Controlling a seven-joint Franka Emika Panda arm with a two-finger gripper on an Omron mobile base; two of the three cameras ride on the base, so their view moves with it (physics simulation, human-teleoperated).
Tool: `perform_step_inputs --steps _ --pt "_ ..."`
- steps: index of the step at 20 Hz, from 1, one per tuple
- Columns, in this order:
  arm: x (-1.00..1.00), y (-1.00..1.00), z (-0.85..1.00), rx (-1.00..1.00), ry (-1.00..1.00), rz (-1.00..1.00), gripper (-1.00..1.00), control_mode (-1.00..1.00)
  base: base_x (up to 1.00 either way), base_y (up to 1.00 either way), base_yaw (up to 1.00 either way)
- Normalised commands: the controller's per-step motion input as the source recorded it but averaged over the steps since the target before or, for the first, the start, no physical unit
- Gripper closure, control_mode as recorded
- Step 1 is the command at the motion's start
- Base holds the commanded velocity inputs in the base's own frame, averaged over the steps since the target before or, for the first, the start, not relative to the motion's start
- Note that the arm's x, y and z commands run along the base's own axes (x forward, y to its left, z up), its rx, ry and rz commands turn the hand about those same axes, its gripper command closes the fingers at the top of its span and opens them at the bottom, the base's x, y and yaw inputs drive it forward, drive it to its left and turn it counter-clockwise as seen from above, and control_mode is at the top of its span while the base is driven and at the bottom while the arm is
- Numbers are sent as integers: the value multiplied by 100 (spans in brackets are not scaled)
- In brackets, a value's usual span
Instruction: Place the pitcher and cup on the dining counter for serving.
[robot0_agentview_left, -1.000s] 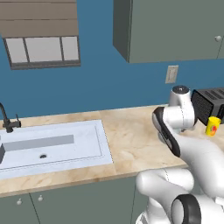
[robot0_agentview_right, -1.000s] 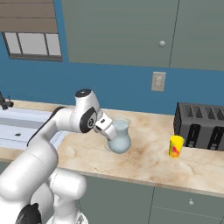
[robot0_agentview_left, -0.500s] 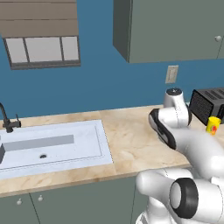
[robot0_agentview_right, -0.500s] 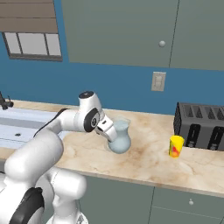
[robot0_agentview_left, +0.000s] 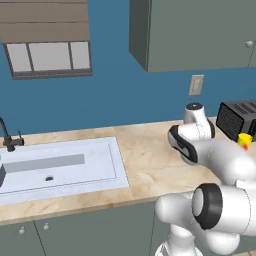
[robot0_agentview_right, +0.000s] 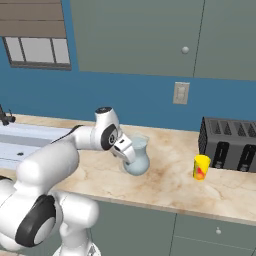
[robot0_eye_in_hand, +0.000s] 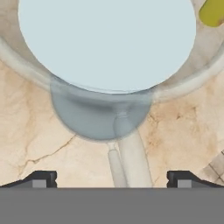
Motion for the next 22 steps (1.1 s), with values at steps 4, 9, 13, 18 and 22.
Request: perform_step_inputs --steps 4,9,13,18,22 --pt "11 -10 -19 0 6 0 -100 -100 0 0 0" --pt "8 -12 -17 0 3 0 -100 -100 0 0 0" --pt "5 -8 -15 0 0 0 -100 -100 0 0 0" --pt "0 -6 -35 0 0 0 -100 -100 0 0 0" --pt "0 0 -44 0 0 0 100 -100 0 0 0"
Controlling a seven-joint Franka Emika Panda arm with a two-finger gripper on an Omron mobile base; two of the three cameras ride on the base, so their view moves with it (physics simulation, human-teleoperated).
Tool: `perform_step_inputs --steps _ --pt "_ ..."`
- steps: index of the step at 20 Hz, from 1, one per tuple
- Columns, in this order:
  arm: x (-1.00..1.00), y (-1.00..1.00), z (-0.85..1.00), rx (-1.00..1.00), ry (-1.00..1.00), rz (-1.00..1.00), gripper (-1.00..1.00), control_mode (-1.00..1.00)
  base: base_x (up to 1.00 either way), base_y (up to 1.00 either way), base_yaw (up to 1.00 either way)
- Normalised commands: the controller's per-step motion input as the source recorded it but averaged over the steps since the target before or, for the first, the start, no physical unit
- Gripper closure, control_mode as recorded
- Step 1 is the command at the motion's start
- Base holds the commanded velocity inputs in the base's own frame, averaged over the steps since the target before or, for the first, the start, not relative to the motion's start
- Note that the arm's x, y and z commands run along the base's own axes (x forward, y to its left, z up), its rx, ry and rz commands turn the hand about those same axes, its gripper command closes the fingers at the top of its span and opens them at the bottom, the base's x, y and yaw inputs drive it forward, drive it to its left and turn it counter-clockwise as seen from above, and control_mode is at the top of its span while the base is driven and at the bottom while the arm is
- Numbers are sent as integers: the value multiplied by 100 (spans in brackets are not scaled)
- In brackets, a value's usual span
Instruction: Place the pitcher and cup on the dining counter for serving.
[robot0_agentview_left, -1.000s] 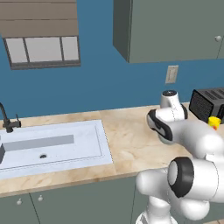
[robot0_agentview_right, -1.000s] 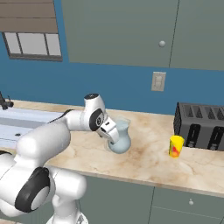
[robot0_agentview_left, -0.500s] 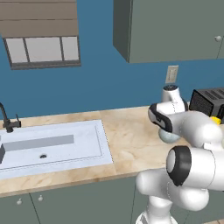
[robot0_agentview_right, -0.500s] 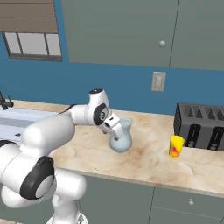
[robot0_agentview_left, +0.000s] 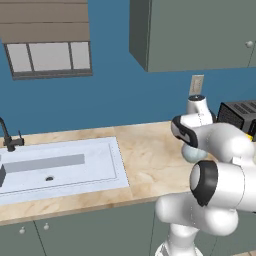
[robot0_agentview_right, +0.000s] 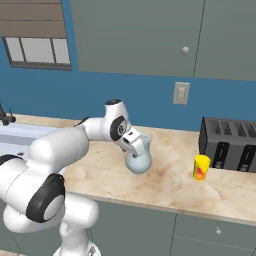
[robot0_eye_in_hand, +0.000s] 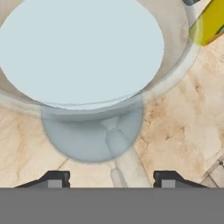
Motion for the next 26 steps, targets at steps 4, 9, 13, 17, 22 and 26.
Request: perform_step_inputs --steps 4,9,13,17,22,26 --pt "0 0 -16 -2 -4 0 100 -100 0 0 0" --pt "0 0 -4 -2 -4 0 100 -100 0 0 0" --pt "-2 0 0 0 -5 0 100 -100 0 0 0" --pt "-11 3 5 0 -14 0 100 -100 0 0 0" --pt "-34 30 60 0 -25 0 100 -100 0 0 0" --pt "-30 51 96 -2 -16 1 100 -100 0 0 0"
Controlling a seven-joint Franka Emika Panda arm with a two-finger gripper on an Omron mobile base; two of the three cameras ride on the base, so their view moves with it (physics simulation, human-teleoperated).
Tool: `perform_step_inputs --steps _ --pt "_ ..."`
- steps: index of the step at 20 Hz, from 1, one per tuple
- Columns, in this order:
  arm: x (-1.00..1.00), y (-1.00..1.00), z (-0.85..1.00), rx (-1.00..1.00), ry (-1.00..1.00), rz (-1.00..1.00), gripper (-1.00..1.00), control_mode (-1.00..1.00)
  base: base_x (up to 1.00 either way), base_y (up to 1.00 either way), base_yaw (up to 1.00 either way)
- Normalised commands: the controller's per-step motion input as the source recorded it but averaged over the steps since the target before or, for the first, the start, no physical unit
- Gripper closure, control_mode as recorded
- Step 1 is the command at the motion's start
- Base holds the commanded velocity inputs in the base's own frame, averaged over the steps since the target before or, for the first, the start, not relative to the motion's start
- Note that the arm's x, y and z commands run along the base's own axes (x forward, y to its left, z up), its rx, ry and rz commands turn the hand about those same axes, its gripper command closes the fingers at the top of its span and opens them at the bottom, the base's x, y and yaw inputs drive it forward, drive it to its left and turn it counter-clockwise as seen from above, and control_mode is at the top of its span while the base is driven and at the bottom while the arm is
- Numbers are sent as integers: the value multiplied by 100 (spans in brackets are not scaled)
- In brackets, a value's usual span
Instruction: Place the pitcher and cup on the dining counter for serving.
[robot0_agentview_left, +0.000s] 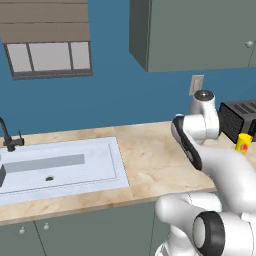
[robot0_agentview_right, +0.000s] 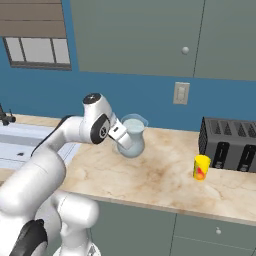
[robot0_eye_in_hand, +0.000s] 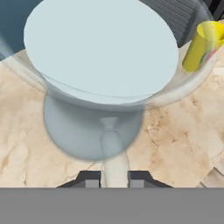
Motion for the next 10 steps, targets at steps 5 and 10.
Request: perform_step_inputs --steps 5,10 --pt "-42 46 100 -1 -3 8 100 -100 0 0 0" --pt "-67 43 99 0 3 15 100 -100 0 0 0"
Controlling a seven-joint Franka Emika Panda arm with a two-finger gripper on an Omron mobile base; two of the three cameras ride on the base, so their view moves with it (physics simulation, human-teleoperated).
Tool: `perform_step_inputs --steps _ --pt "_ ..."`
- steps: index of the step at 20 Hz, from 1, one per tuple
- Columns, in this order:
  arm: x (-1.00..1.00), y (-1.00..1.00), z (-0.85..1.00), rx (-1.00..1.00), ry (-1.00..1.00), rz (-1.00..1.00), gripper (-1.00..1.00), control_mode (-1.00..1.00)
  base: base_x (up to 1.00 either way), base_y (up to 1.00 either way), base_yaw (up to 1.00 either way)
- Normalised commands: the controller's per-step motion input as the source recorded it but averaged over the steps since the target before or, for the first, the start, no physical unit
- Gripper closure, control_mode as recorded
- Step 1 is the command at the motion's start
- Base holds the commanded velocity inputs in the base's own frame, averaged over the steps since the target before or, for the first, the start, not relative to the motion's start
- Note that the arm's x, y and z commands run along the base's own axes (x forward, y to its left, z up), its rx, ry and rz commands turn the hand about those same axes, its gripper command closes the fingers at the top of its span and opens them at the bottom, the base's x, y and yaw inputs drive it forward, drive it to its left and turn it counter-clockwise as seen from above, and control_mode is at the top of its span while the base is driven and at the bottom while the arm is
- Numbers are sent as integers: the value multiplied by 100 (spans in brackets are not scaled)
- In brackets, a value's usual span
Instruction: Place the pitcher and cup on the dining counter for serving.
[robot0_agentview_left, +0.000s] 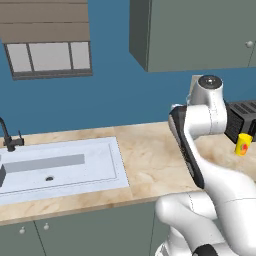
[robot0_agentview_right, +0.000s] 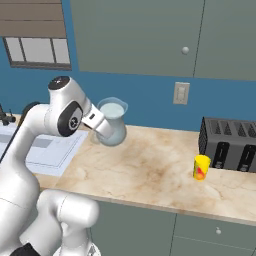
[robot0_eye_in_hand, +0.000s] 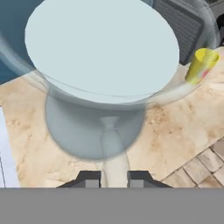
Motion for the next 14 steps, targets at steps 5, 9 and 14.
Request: perform_step_inputs --steps 5,9,14 --pt "-55 28 53 0 1 23 100 -100 0 0 0" --pt "-5 0 0 0 0 2 100 -100 0 0 0" --pt "0 0 0 0 0 0 100 -100 0 0 0"
